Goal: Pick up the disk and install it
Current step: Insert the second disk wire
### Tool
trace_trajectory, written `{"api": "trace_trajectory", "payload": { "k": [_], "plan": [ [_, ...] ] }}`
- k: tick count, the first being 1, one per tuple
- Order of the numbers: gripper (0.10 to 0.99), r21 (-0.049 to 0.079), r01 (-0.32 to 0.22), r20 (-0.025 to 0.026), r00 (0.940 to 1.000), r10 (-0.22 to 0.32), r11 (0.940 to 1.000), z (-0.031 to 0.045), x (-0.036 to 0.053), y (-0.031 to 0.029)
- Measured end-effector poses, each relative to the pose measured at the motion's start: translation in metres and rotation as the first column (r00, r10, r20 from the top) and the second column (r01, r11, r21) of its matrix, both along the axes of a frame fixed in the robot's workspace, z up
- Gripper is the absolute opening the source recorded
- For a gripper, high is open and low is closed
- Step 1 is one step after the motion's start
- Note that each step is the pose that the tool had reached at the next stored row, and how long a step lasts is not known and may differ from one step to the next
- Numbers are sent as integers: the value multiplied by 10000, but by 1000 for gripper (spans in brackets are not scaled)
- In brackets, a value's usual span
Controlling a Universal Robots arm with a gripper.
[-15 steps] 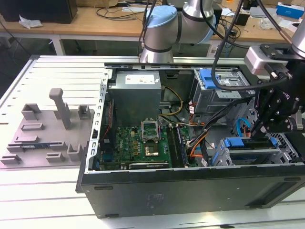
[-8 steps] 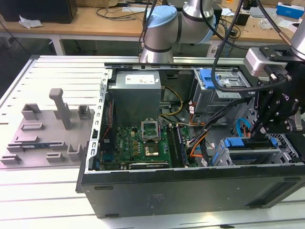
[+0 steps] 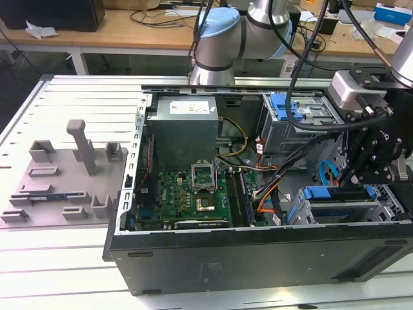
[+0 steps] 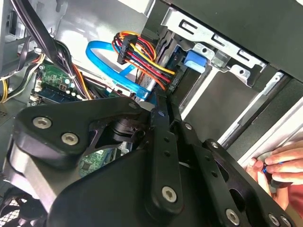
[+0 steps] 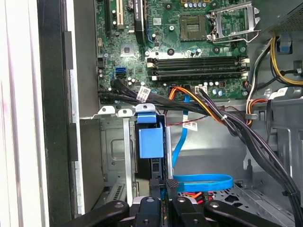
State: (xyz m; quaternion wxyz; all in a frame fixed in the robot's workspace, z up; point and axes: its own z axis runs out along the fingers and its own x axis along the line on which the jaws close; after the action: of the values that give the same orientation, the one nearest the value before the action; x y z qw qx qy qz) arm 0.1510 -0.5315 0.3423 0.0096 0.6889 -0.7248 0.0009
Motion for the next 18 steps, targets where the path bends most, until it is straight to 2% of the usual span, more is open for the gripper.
{"api": "trace_trajectory", "payload": {
  "k": [6, 7, 8, 9, 10, 12, 13, 18],
  "plan": [
    [161, -15, -119, -5, 9999, 119, 9999, -41, -1, 0],
    [231, -2, -121, -6, 9999, 121, 9999, -41, 0, 1],
    [231, -12, -121, -6, 9999, 121, 9999, 7, 0, 0],
    [294, -9, -120, -6, 9999, 120, 9999, 42, -1, 0],
    [294, -12, -120, -7, 9999, 120, 9999, 86, -1, 0],
    [412, -13, -120, -6, 9999, 120, 9999, 194, -1, 2],
    [478, -13, -120, -6, 9999, 120, 9999, 279, -1, 5],
    [459, -38, -121, -6, 9999, 121, 9999, 522, -1, 55]
  ]
}}
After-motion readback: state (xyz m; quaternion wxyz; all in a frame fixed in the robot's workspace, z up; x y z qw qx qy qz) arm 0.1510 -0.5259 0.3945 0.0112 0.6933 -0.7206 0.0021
